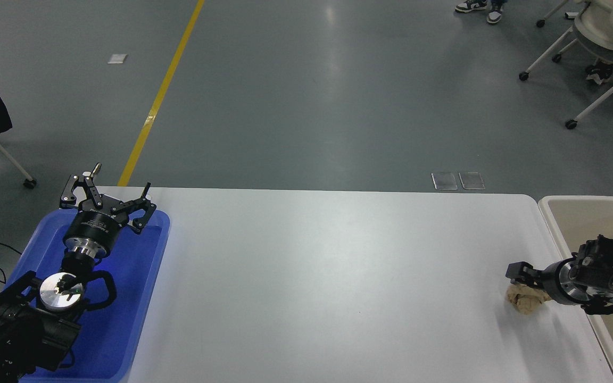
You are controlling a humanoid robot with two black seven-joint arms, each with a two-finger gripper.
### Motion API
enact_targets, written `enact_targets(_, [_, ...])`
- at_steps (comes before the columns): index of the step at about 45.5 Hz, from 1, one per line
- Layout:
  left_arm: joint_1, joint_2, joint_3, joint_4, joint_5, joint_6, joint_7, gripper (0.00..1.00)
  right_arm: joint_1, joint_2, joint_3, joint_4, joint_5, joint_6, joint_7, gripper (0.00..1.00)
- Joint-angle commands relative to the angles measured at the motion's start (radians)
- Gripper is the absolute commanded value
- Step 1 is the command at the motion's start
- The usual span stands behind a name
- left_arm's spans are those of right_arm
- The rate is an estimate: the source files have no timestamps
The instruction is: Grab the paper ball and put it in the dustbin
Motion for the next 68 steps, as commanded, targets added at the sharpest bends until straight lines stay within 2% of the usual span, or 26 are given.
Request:
enact_targets(1, [0.000,0.000,0.000,-0.001,0.000,0.000,0.001,1.00,-0.041,0.030,0.001,0.002,-0.020,-0.086,0.000,0.69])
enact_targets(3, [0.000,0.000,0.000,-0.001,0.000,0.000,0.001,1.00,-0.042,0.035,0.000,0.003,-0.037,-0.089,0.000,0.56])
enact_targets(6, [0.000,0.000,0.000,-0.001,0.001,0.000,0.001,1.00,-0.044,0.039,0.001,0.008,-0.068,-0.090,0.000,0.44])
enact_targets(8, [0.000,-0.002,0.000,0.001,0.001,-0.001,0.001,1.00,-0.044,0.044,0.000,0.011,-0.082,-0.090,0.000,0.32])
enact_targets(11, [0.000,0.000,0.000,-0.001,0.001,0.000,0.001,1.00,-0.042,0.045,0.000,0.009,-0.085,-0.092,0.000,0.21])
enact_targets(15, [0.000,0.000,0.000,0.001,0.001,-0.001,0.001,1.00,-0.033,0.039,0.000,0.012,-0.086,-0.089,0.000,0.02])
enact_targets(16, [0.000,-0.002,0.000,-0.001,0.001,0.000,0.001,1.00,-0.030,0.036,0.000,0.012,-0.085,-0.089,0.000,0.00])
enact_targets(30, [0.000,0.000,0.000,-0.001,0.001,-0.001,0.001,1.00,0.080,-0.071,-0.014,0.077,-0.088,-0.069,-0.009,0.00])
enact_targets(39, [0.000,0.000,0.000,-0.001,0.001,-0.001,0.001,1.00,0.290,-0.201,-0.042,0.290,-0.089,-0.010,-0.023,0.00])
enact_targets(46, [0.000,0.000,0.000,-0.001,0.001,0.000,0.001,1.00,0.510,-0.243,-0.155,0.432,-0.089,0.022,-0.035,0.00])
enact_targets(68, [0.000,0.000,0.000,-0.001,0.001,0.000,0.001,1.00,0.941,-0.330,-0.305,0.499,-0.091,0.289,-0.034,0.00])
